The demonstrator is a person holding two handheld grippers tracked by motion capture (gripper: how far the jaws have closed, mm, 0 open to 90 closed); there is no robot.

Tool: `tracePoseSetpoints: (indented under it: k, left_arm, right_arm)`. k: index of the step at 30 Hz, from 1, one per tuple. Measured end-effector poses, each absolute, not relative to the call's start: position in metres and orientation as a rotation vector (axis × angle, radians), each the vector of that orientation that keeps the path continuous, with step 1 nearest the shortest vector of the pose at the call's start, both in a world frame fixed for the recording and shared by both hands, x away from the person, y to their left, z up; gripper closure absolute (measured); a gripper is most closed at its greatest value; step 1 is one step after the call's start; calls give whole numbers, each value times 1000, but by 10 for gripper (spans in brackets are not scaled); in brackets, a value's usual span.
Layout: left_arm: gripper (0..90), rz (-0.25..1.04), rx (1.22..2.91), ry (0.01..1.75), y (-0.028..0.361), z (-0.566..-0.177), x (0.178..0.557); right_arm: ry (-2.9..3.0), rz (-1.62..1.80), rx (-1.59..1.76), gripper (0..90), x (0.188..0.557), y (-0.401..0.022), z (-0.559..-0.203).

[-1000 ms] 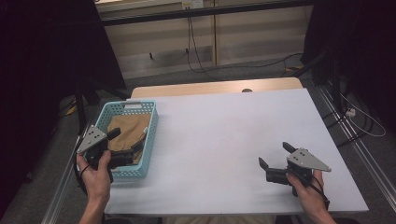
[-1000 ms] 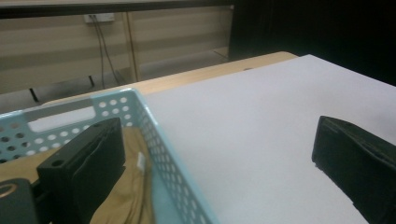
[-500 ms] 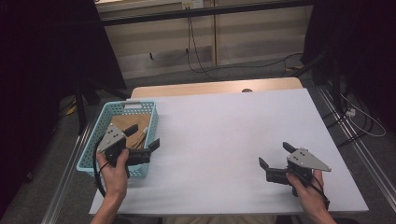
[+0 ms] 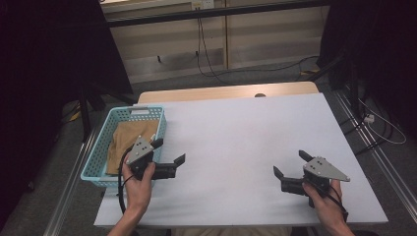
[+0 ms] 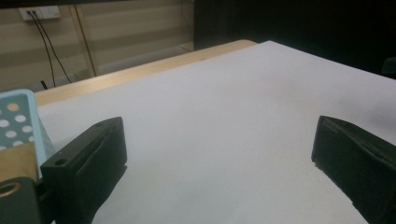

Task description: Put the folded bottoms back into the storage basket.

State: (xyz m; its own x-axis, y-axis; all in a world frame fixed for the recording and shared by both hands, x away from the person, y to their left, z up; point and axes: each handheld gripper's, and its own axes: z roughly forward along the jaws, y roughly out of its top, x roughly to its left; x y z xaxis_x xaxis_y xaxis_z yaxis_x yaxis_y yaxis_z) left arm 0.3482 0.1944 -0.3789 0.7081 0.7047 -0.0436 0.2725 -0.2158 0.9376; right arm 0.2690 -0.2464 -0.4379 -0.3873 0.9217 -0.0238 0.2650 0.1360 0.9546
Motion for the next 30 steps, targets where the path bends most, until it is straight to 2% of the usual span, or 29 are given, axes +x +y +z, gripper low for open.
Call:
tracePoseSetpoints:
  k: [15,30]
  left_arm:
    - [37,478,1828,729,176,-400,332]
    - [35,416,1901,751,170,-423,329]
  right_arm:
    - [1752,1268,1152,26,267,-248,-438]
    - [1749,1282,1140,25,264,-250,-436]
